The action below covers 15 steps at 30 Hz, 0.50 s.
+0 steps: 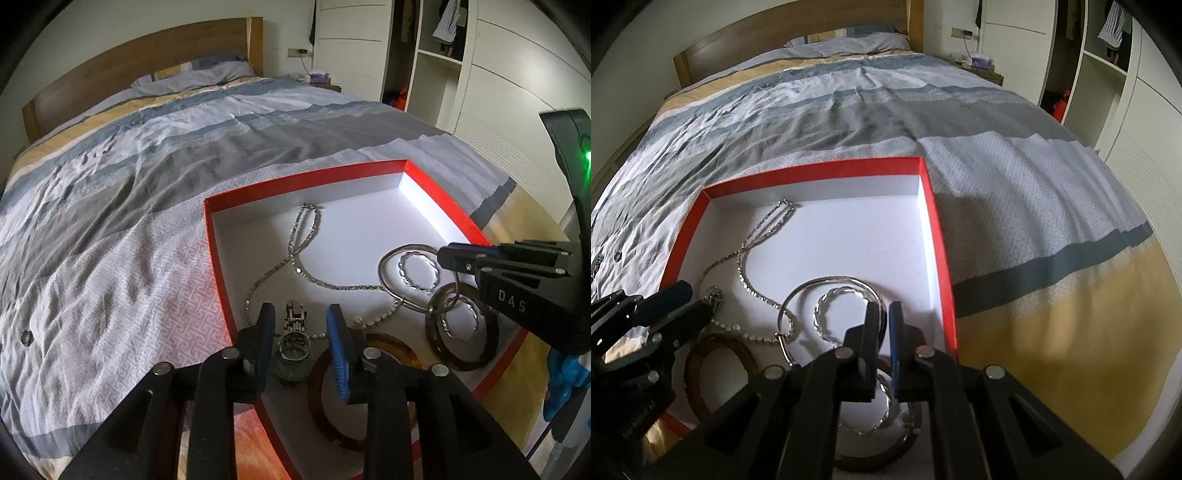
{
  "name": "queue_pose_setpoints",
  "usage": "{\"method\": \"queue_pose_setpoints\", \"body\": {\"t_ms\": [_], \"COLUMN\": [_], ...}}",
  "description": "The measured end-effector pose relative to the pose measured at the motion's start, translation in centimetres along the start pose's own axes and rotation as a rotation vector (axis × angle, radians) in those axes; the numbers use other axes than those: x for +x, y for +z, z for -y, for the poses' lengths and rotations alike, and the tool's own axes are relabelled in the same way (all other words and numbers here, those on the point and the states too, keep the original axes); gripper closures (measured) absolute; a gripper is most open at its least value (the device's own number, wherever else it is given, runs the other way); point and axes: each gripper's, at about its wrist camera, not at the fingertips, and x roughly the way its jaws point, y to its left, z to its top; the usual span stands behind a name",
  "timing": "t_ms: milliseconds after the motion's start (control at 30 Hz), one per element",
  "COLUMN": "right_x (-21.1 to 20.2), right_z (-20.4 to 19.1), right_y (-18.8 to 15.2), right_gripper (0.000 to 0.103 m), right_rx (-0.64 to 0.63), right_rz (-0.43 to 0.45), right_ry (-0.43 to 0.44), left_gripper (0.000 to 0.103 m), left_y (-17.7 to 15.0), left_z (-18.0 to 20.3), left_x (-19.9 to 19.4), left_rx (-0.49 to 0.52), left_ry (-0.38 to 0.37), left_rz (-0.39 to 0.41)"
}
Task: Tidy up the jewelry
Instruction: 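Open both tools to release the ring and cuff bangle in the box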
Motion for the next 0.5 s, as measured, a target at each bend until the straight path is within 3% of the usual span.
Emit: {"method": "queue_pose_setpoints", "body": {"t_ms": [267, 433, 500], "right_x": [-1.0, -1.4, -1.4], "right_z": [-0.3, -0.2, -0.1], "right_y": [0.1, -0.4, -0.7], "right_gripper": [0.096, 0.083, 0.083], "right_rx": [-0.011, -0.019, -0.016], "right_rz": [0.031, 0.047, 0.048], "right_ry": [0.015, 0.030, 0.037], "left_gripper": [0.071, 0.071, 0.071], "left_y": [-0.2, -0.4, -0.5], "left_z": [0.1, 0.2, 0.3], "left_x": [-0.2, -0.3, -0.3], "left_rx": [-0.006, 0.002, 0.002], "left_ry": [0.000, 0.007, 0.008], "left_rz": [0.017, 0.035, 0.041]}}
